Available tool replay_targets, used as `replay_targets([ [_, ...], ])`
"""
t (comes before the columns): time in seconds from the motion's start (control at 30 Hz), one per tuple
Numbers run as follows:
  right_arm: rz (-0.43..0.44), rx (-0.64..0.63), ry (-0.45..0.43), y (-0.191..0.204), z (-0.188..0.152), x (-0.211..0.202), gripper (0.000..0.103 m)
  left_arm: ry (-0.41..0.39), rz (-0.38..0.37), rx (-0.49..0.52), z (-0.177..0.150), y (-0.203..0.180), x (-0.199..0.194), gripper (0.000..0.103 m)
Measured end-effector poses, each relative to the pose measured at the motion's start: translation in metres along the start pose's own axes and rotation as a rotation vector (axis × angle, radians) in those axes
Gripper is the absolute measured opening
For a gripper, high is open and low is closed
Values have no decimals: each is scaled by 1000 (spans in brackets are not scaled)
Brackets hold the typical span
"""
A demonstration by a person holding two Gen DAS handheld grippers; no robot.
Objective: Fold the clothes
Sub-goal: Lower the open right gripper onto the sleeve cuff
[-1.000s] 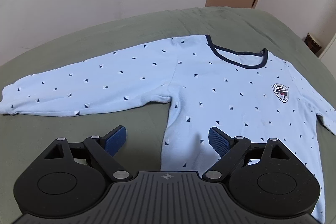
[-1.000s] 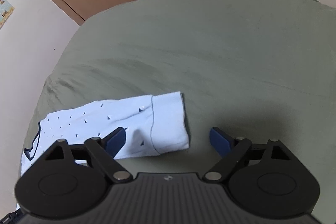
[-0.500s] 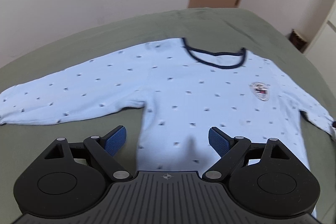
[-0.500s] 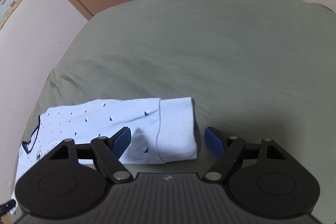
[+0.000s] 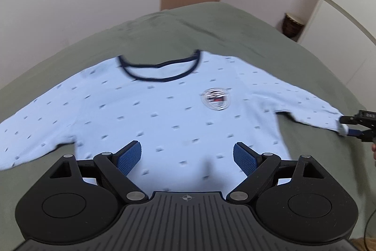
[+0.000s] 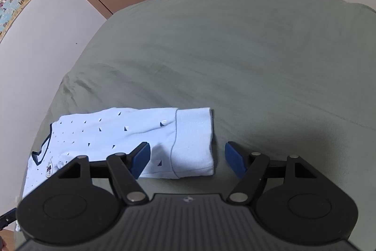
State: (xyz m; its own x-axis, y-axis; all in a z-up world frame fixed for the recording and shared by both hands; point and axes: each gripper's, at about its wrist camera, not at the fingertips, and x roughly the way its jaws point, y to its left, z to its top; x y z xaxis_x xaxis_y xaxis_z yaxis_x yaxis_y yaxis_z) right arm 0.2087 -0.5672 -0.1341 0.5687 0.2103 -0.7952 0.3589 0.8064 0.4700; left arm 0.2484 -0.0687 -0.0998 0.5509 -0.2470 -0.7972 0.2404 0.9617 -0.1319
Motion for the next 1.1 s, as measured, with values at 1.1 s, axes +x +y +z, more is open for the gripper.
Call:
replay_targets([
  [1.1,188,-38,20,-32,8,-4,74,37,-151,204,18,-157,25,87],
])
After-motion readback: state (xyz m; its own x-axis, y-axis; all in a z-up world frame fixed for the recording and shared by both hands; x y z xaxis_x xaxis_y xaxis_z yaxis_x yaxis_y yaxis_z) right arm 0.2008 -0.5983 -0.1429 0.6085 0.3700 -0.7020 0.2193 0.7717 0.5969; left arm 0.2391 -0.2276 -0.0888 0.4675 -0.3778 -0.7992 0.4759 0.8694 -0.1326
